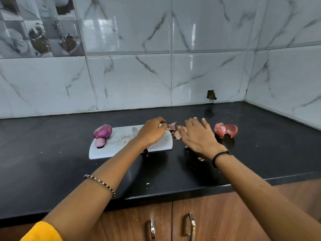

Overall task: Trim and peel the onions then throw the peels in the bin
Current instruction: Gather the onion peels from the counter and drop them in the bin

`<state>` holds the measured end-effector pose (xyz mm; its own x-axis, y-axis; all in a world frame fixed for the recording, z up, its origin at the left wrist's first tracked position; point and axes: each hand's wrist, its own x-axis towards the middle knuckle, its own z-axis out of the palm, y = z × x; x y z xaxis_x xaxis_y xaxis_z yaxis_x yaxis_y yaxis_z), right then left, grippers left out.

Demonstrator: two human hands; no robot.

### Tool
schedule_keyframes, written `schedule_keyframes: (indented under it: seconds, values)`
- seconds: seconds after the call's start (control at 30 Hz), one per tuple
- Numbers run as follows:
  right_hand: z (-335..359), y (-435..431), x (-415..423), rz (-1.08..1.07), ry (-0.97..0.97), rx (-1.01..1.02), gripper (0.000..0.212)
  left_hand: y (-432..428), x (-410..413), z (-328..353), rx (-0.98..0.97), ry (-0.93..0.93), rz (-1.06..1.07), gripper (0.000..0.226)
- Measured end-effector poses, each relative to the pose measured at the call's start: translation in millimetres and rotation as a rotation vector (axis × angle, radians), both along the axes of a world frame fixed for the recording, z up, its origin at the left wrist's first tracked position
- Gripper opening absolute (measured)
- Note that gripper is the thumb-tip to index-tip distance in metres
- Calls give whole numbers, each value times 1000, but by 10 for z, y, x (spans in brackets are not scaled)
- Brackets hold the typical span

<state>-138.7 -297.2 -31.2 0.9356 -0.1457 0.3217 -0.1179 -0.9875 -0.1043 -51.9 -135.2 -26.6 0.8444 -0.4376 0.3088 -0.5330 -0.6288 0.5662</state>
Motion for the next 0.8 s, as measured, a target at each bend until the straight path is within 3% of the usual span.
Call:
schedule_keyframes:
  seconds: [0.27, 0.43, 0.63, 0.8]
  values:
    - [6, -681, -118, -286, 61, -36, 67, -708, 216, -72, 85, 132, -8, 52]
    - [-136, -880, -102, -372, 93, 207, 60, -946, 213, -205, 143, 174, 11, 61]
    - [-193, -866, 79, -132, 119, 396, 50, -1146, 203, -316, 47, 191, -63, 56]
    - [-160, -856, 238, 32, 69, 564, 47, -1162, 345, -341, -54, 120, 37, 56]
